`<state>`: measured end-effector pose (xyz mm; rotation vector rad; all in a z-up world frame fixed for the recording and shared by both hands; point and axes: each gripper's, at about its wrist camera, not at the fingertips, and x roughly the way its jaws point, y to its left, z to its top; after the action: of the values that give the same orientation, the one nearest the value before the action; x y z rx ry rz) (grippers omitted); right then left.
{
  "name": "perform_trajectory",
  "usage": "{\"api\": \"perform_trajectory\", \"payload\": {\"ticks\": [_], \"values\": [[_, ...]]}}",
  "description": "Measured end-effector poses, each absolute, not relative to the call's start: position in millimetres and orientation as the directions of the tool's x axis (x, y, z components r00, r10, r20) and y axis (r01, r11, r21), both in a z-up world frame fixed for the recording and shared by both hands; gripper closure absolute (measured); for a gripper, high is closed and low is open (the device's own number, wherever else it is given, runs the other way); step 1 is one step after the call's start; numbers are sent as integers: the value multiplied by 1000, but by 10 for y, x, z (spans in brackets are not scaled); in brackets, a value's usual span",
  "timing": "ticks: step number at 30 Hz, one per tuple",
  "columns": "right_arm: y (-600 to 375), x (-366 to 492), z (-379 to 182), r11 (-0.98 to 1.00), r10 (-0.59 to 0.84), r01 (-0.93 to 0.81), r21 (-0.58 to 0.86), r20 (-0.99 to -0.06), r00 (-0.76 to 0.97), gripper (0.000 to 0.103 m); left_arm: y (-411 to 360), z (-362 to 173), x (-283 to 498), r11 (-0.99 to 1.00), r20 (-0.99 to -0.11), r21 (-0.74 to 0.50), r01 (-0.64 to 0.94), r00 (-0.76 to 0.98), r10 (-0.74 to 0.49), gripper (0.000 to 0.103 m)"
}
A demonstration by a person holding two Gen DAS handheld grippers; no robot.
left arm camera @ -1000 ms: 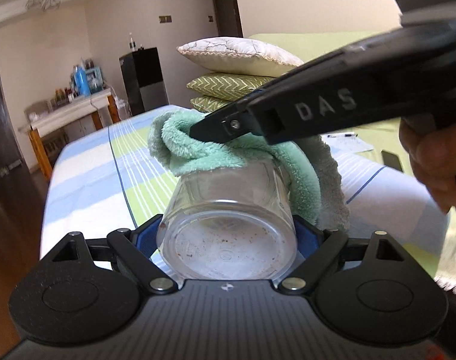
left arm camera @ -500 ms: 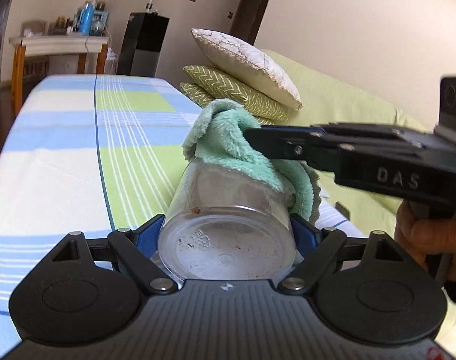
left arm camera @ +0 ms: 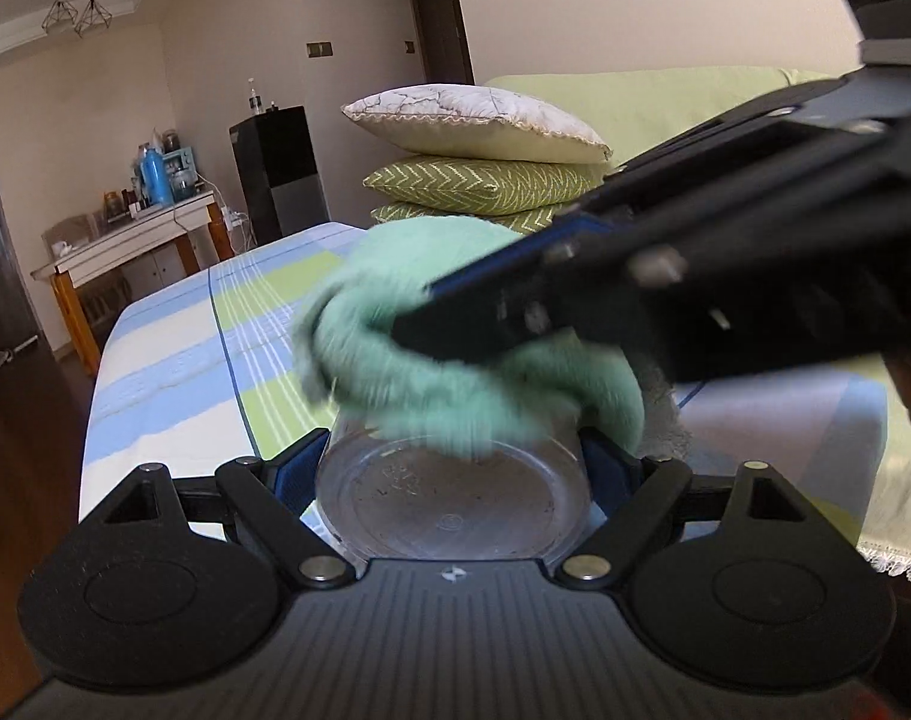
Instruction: Clean container
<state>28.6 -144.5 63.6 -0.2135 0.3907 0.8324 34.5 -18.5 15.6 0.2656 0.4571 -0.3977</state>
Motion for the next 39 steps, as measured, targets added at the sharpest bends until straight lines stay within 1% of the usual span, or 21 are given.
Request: {"api": "perform_trajectory", "payload": {"ticks": [2, 6, 8, 10, 14, 18, 19, 21, 25, 27, 30, 31, 32, 34, 39], "values": [[-1438, 326, 639, 662, 669, -748, -39, -420, 614, 100, -204, 154, 360, 890, -474, 162, 427, 824, -309, 17], [-1486, 519, 624, 736, 611, -677, -27, -406, 680, 100, -220, 157, 392, 890, -475, 159, 427, 823, -310, 17], [-1518, 594, 614, 745, 614, -667, 12, -402, 679, 100, -189, 165, 409, 897, -479, 125, 423, 818, -319, 16], [-1501, 591, 601, 748, 611, -664, 7, -399, 684, 100, -138, 171, 418, 903, -483, 82, 422, 809, -334, 15], [-1541, 597, 588, 752, 614, -659, 26, -393, 685, 100, 46, 163, 429, 905, -479, -76, 418, 781, -401, 15], [-1578, 570, 578, 755, 613, -655, 34, -390, 687, 100, 279, 136, 493, 877, -462, -277, 393, 746, -480, 15], [-1587, 567, 575, 756, 613, -653, 38, -389, 687, 100, 326, 116, 491, 867, -464, -312, 388, 734, -496, 15], [-1603, 574, 577, 757, 614, -652, 45, -389, 686, 100, 367, 88, 477, 857, -463, -336, 390, 724, -511, 16], [-1590, 603, 597, 757, 608, -652, 30, -398, 687, 100, 350, 118, 420, 872, -471, -279, 402, 734, -489, 17], [-1586, 640, 607, 769, 591, -639, 18, -400, 700, 100, 267, 149, 360, 894, -484, -175, 412, 755, -443, 17], [-1599, 686, 604, 797, 559, -603, 19, -402, 726, 100, 32, 175, 273, 905, -494, 52, 421, 799, -343, 17], [-1606, 687, 601, 800, 558, -599, 27, -401, 727, 99, -32, 176, 252, 901, -493, 106, 421, 809, -320, 17], [-1605, 672, 597, 801, 557, -598, 28, -401, 727, 99, -66, 175, 240, 899, -492, 127, 419, 813, -310, 17], [-1580, 590, 591, 787, 571, -617, 17, -399, 717, 98, -74, 174, 233, 899, -490, 131, 419, 815, -308, 17], [-1471, 297, 607, 688, 658, -725, -16, -408, 633, 98, -107, 188, 268, 897, -491, 124, 423, 812, -315, 17]]}}
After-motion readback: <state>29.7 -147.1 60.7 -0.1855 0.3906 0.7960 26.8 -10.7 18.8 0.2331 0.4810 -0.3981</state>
